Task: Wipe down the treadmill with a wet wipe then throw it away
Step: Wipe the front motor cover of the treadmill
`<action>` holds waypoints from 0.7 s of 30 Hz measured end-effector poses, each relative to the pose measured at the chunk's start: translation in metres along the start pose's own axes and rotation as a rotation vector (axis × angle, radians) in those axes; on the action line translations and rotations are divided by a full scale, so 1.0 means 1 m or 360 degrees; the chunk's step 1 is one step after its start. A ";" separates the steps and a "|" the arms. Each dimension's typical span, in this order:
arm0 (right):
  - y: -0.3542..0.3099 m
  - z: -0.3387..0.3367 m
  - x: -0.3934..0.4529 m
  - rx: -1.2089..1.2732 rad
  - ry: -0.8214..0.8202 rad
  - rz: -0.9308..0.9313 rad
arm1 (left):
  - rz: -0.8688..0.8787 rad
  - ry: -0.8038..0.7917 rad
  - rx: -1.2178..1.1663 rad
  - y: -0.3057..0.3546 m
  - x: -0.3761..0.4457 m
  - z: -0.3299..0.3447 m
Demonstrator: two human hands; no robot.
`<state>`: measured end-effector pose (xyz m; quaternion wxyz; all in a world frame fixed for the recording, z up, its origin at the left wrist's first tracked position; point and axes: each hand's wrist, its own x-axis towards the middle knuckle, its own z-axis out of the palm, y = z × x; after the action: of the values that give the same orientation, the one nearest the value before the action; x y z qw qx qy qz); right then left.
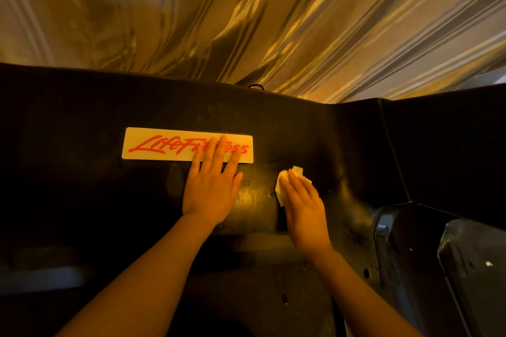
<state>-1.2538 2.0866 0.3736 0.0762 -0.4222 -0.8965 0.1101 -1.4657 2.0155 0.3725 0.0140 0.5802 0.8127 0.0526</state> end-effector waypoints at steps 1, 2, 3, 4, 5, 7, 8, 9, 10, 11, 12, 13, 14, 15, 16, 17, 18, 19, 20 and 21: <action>0.001 0.001 0.002 0.0003 0.0011 -0.0006 | 0.0002 0.0002 -0.0005 0.000 0.000 0.000; 0.001 0.001 0.005 0.0017 0.0013 -0.0018 | 0.0002 0.0006 -0.0016 0.000 0.000 -0.001; 0.000 0.002 0.007 0.0048 0.0006 -0.0021 | -0.0001 0.0009 -0.0025 0.000 0.000 -0.001; -0.002 0.002 0.009 0.0093 -0.0014 -0.0011 | -0.0001 0.0003 -0.0031 0.000 0.000 -0.001; -0.005 0.003 0.011 0.0138 -0.0034 0.0008 | 0.0000 -0.0010 -0.0034 0.000 0.000 -0.001; -0.011 0.006 0.015 0.0174 -0.0058 0.0053 | 0.0001 -0.0030 -0.0029 0.000 0.000 -0.002; -0.016 0.008 0.016 0.0176 -0.0057 0.0064 | 0.0002 -0.0030 -0.0023 0.000 0.000 -0.002; -0.021 0.010 0.016 0.0171 -0.0048 0.0061 | 0.0003 -0.0028 -0.0018 0.000 0.000 -0.003; -0.026 0.012 0.013 0.0162 -0.0038 0.0051 | 0.0003 -0.0027 -0.0017 0.000 0.000 -0.003; -0.031 0.014 0.010 0.0155 -0.0028 0.0047 | 0.0003 -0.0024 -0.0023 0.000 0.000 -0.002; -0.035 0.017 0.004 0.0154 -0.0018 0.0054 | 0.0004 -0.0018 -0.0032 0.000 0.000 -0.002; -0.039 0.020 -0.003 0.0157 -0.0004 0.0066 | 0.0006 -0.0009 -0.0042 0.000 0.000 -0.003; -0.042 0.023 -0.011 0.0162 0.0013 0.0075 | 0.0010 -0.0003 -0.0048 0.000 -0.001 -0.003; -0.045 0.025 -0.018 0.0169 0.0028 0.0081 | 0.0015 -0.0006 -0.0049 0.000 -0.001 -0.003; -0.048 0.028 -0.025 0.0182 0.0030 0.0091 | 0.0018 -0.0011 -0.0050 -0.001 -0.001 -0.003; -0.050 0.030 -0.030 0.0199 0.0026 0.0109 | 0.0019 -0.0014 -0.0054 -0.001 -0.001 -0.002; -0.051 0.031 -0.033 0.0217 0.0023 0.0125 | 0.0016 -0.0009 -0.0061 -0.001 0.000 -0.003; -0.052 0.031 -0.034 0.0231 0.0029 0.0131 | 0.0012 -0.0003 -0.0067 -0.001 0.000 -0.003; -0.052 0.030 -0.034 0.0237 0.0035 0.0125 | 0.0010 -0.0001 -0.0068 -0.001 0.000 -0.003; -0.051 0.030 -0.032 0.0238 0.0035 0.0112 | 0.0011 -0.0004 -0.0069 -0.001 0.000 -0.003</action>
<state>-1.2781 2.0268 0.3566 0.1136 -0.4479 -0.8695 0.1746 -1.4664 2.0147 0.3756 0.0273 0.5826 0.8093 0.0694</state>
